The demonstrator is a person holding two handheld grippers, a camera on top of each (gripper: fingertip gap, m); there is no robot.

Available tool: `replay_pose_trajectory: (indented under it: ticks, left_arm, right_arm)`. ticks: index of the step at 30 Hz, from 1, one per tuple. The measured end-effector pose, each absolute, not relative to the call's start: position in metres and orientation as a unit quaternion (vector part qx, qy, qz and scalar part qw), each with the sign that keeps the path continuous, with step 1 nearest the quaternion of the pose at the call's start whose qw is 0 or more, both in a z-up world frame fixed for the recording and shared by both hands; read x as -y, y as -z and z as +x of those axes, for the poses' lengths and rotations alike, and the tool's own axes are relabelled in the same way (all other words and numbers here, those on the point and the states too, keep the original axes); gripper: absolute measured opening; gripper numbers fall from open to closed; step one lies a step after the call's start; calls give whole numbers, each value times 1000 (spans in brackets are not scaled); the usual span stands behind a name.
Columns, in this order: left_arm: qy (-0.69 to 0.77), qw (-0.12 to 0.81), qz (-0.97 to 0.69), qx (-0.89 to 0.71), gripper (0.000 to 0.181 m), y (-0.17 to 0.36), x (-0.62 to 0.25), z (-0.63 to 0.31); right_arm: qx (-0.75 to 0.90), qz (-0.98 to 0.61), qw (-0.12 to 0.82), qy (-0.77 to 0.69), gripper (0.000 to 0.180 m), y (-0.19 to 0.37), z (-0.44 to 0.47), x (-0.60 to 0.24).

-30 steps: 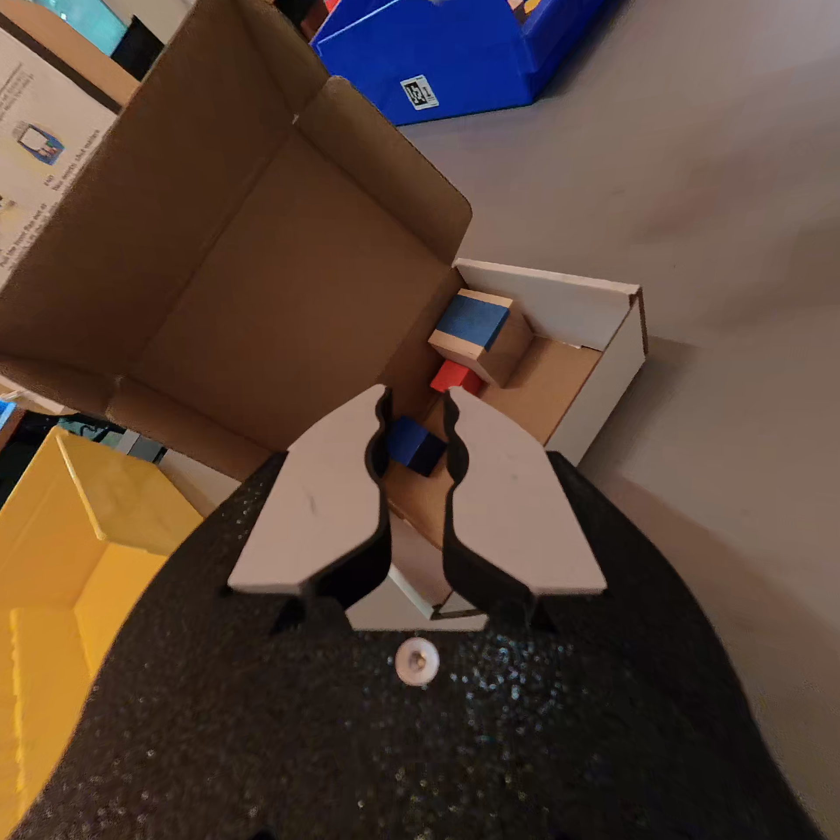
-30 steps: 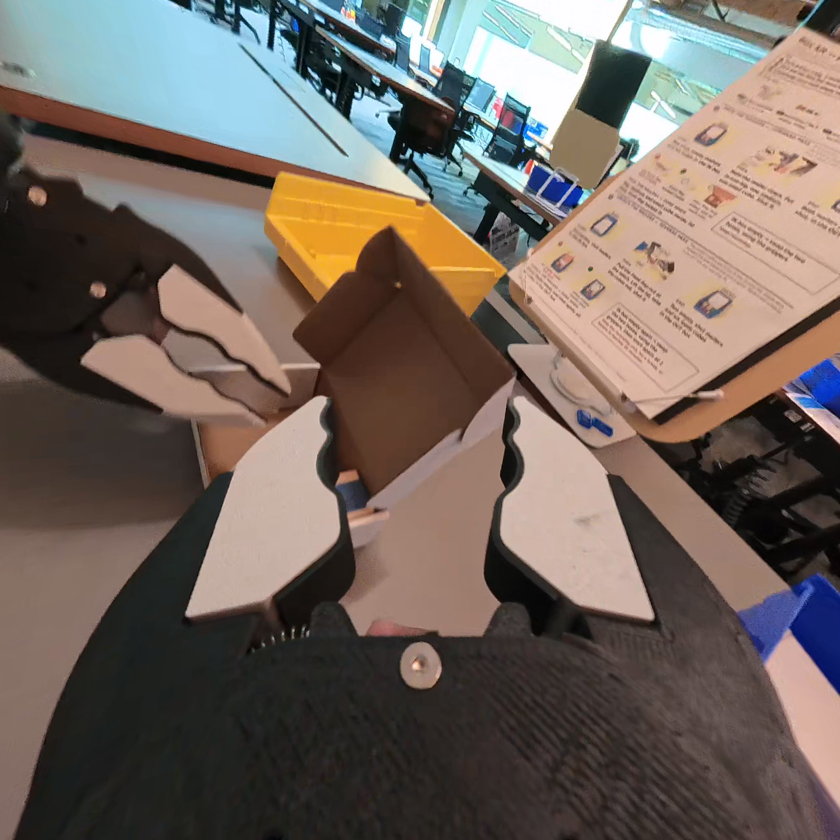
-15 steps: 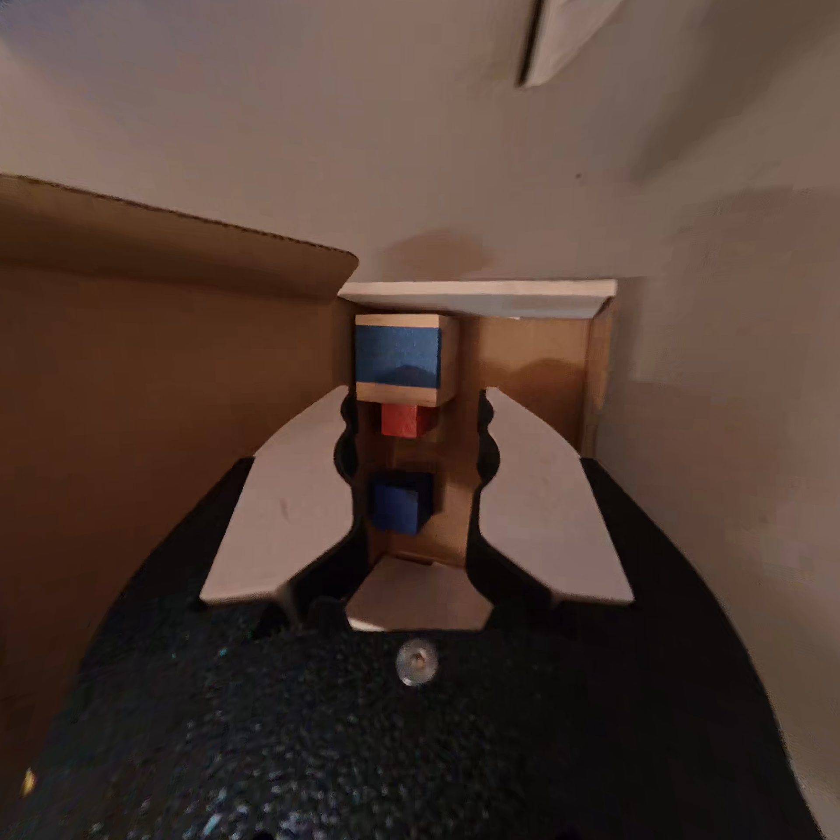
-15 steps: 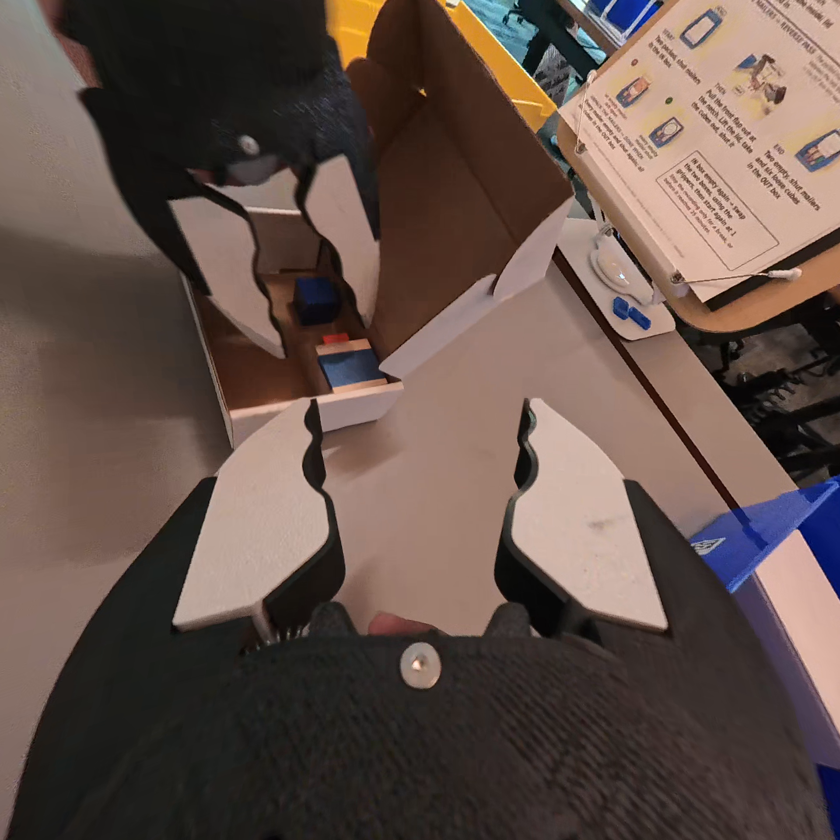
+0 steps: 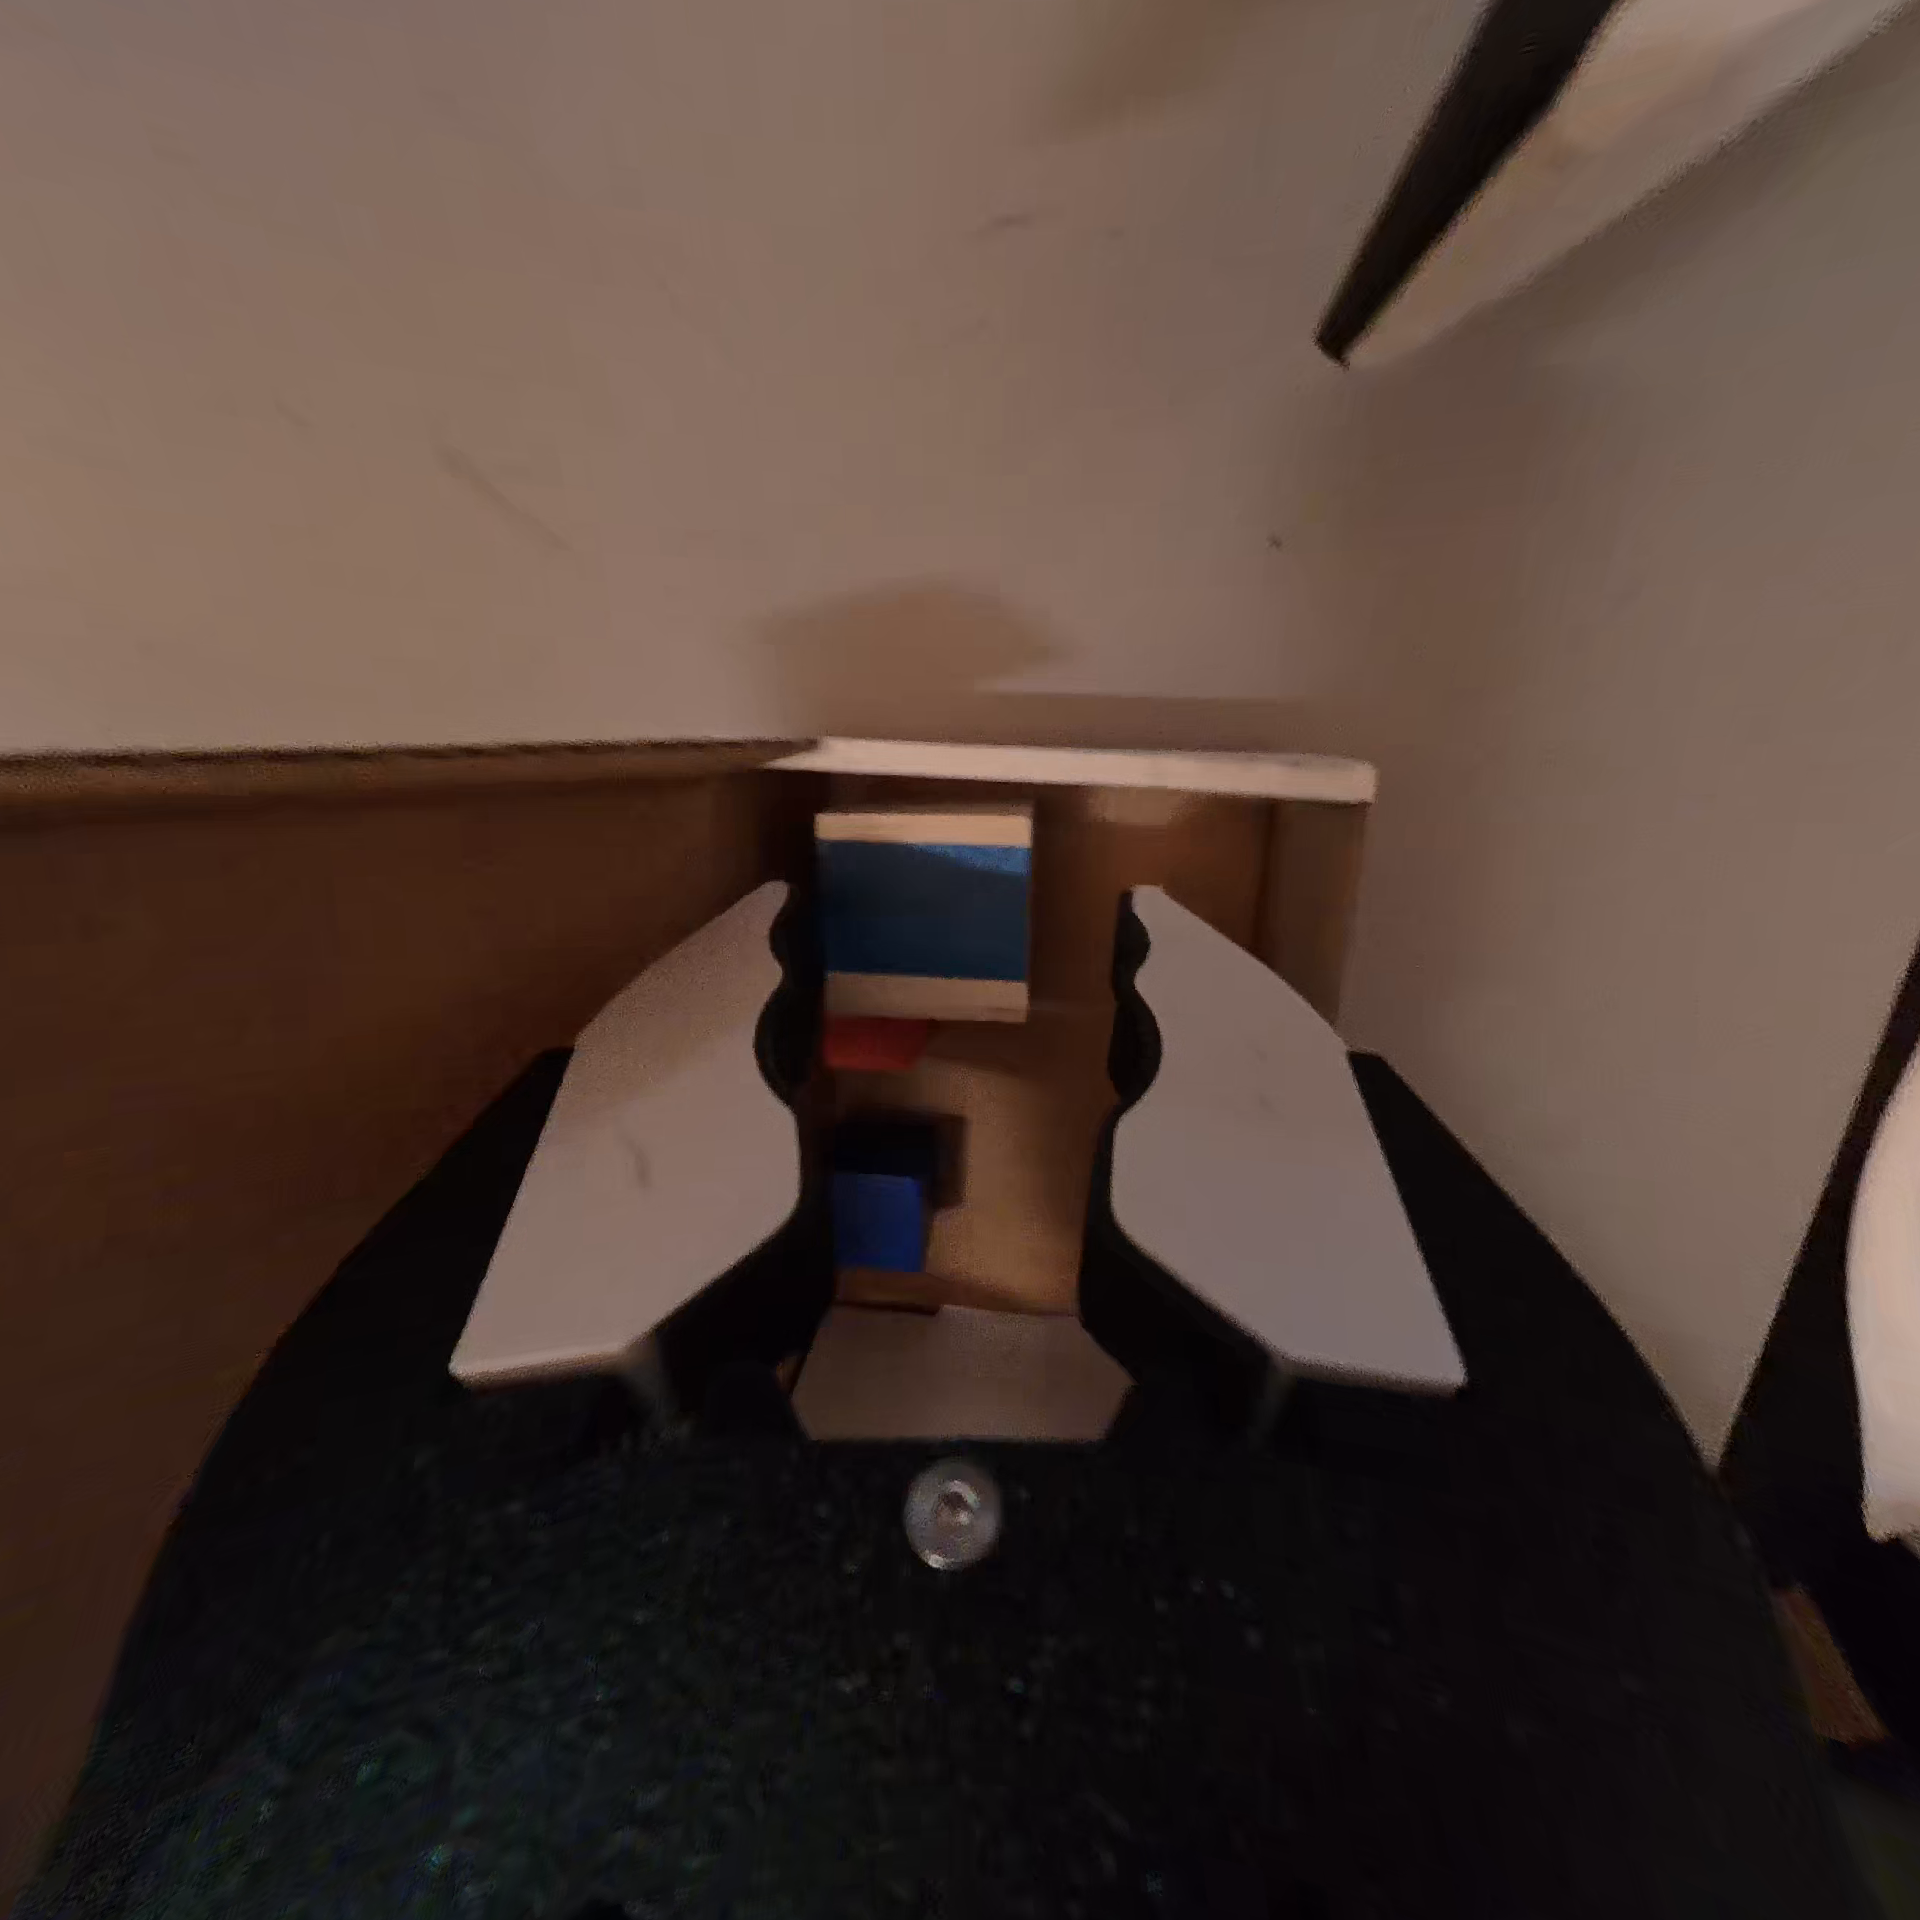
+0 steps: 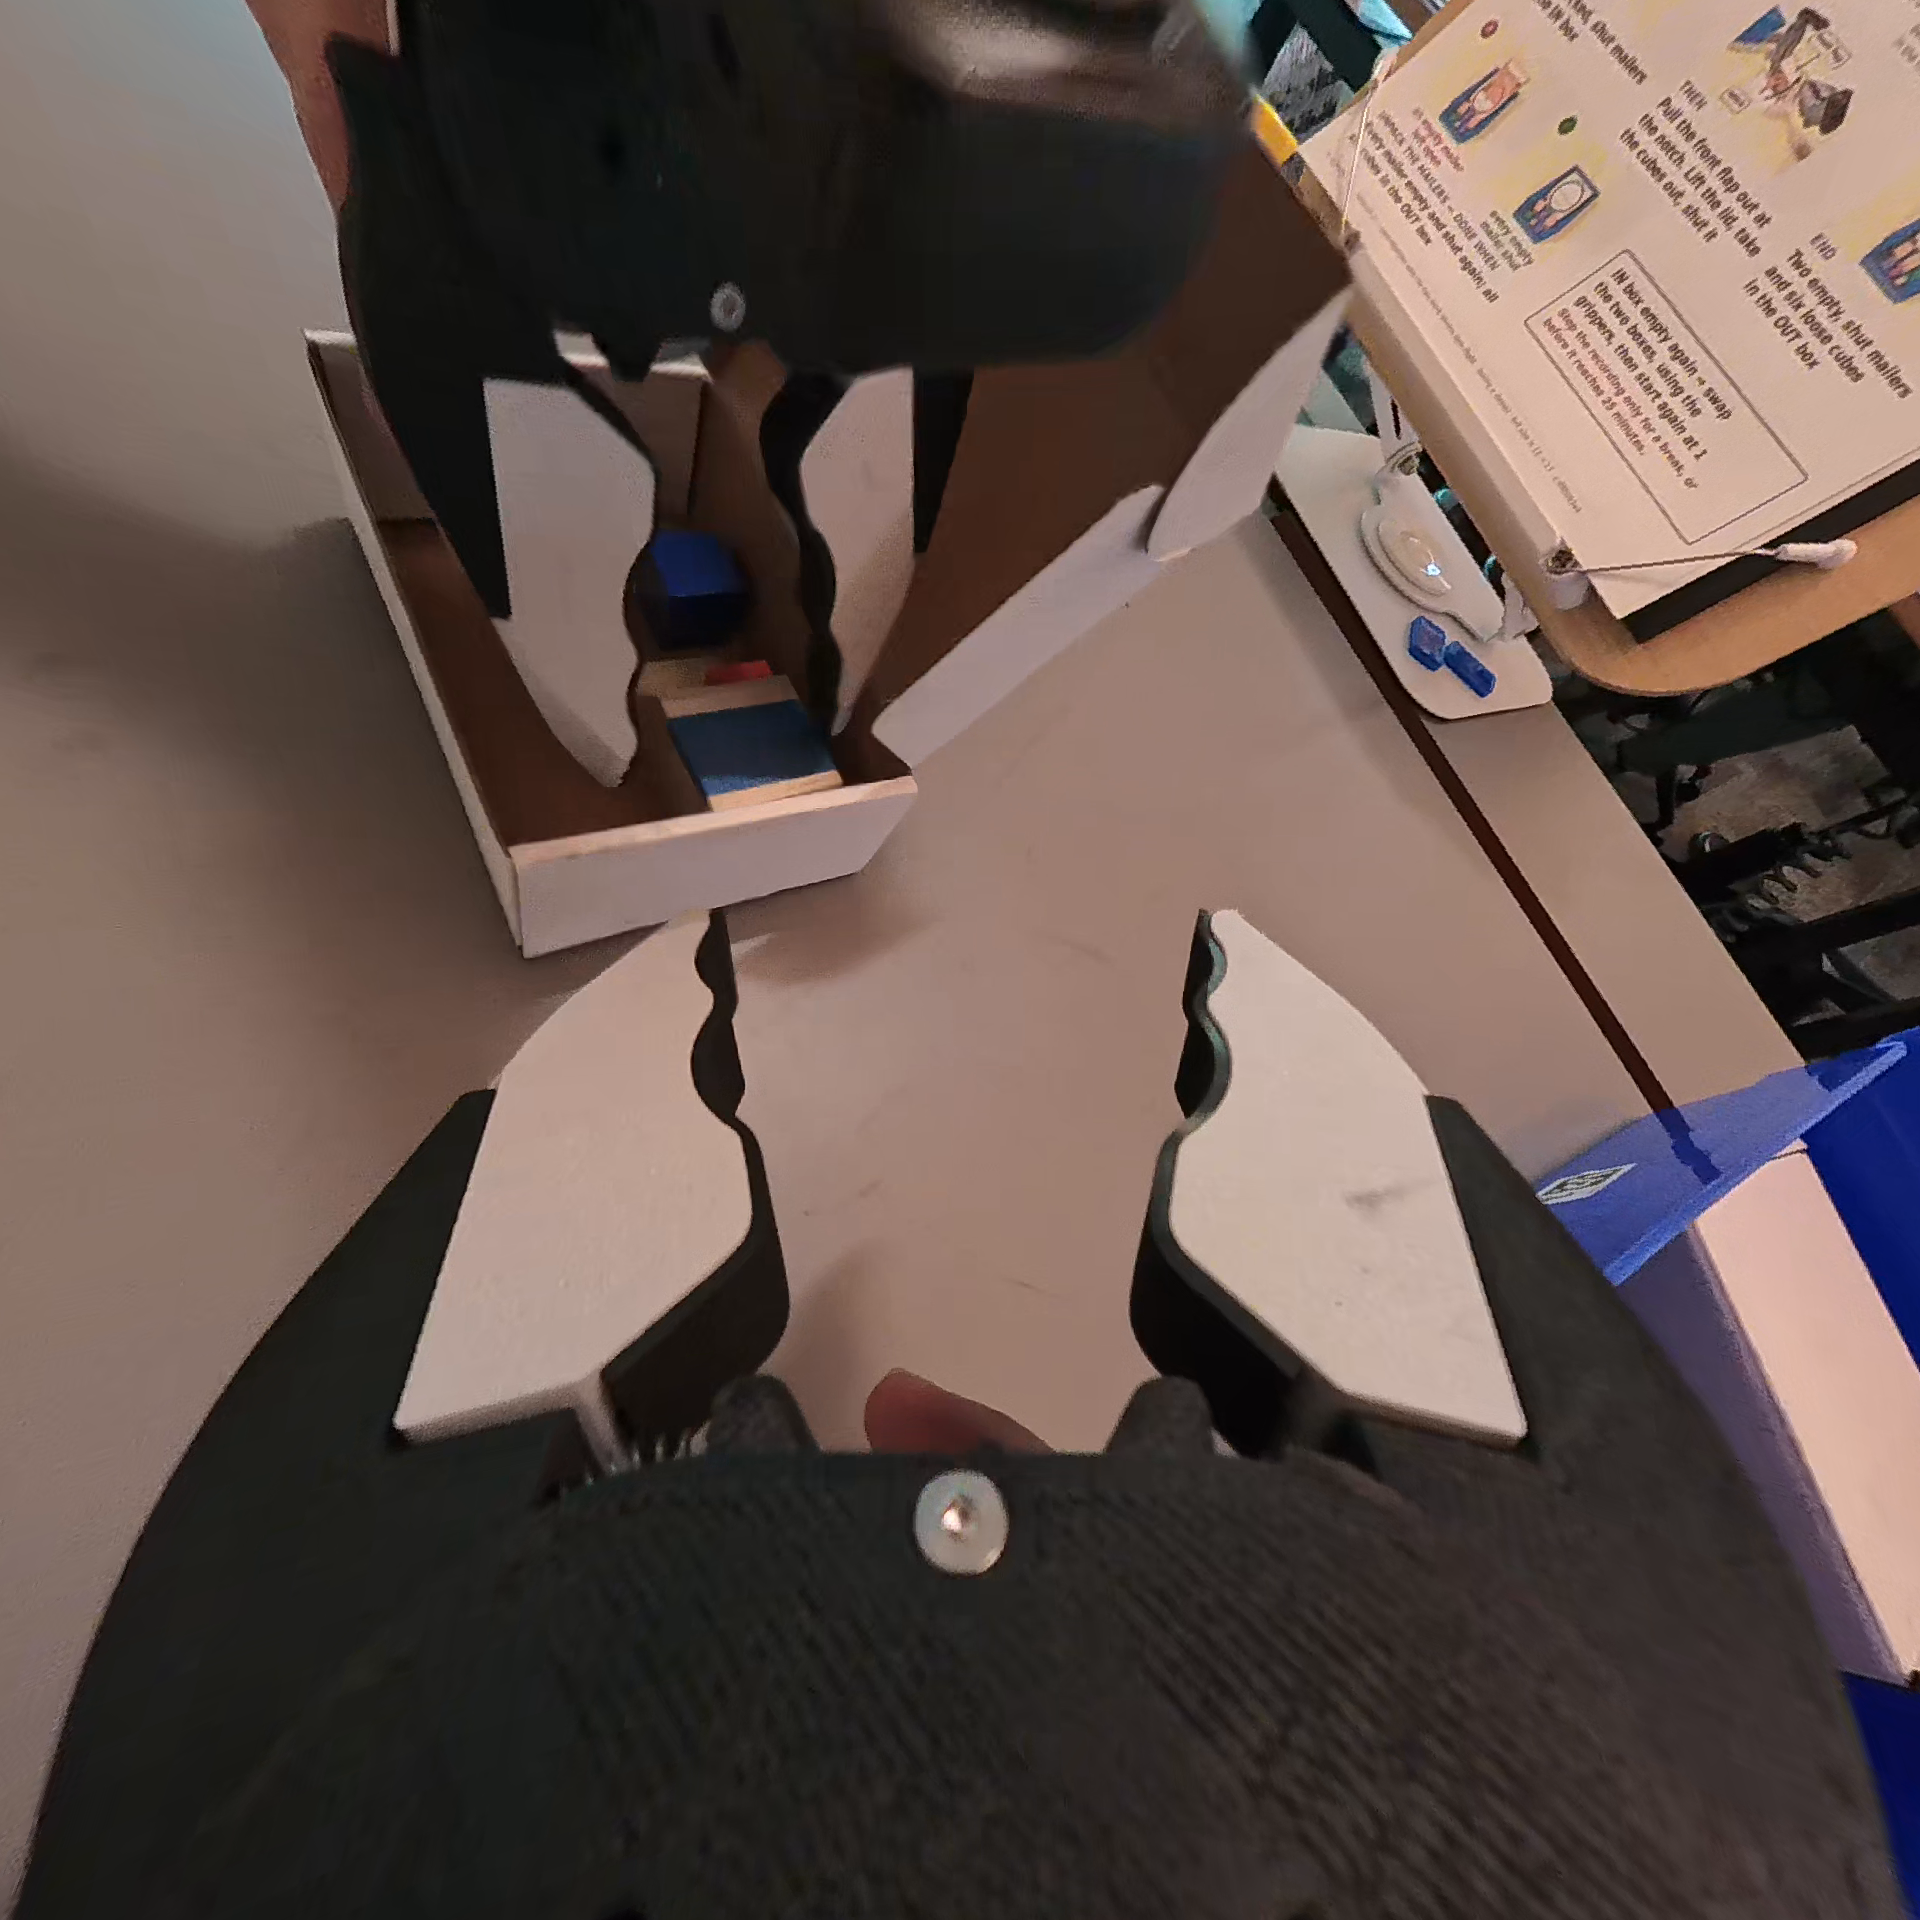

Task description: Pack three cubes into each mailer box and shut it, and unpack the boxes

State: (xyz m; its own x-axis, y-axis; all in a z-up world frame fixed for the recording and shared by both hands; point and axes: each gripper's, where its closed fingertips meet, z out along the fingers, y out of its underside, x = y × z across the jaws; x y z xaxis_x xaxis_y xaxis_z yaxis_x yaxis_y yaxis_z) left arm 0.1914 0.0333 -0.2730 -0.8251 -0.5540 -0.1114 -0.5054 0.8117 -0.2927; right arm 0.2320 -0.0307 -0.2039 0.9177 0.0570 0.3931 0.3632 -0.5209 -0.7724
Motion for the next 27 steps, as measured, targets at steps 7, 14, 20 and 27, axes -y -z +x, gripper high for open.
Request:
replay_pose_trajectory:
  ticks: [7,14,20,27]
  left_arm:
    - [59,135,-244,-959,62,292,-42,193]
    - [115,158,-328,-924,45,277,-44,201]
    - [245,179,-360,-882,45,227,-34,184]
    - [454,355,-165,-800,45,129,-2,158]
  right_arm:
    - [117,-861,470,154,83,209,233,29]
    - [96,-834,541,53,90,188,210,26]
    - [27,-754,640,-146,97,149,191,27]
    - [-54,-648,692,-314,88,120,196,30]
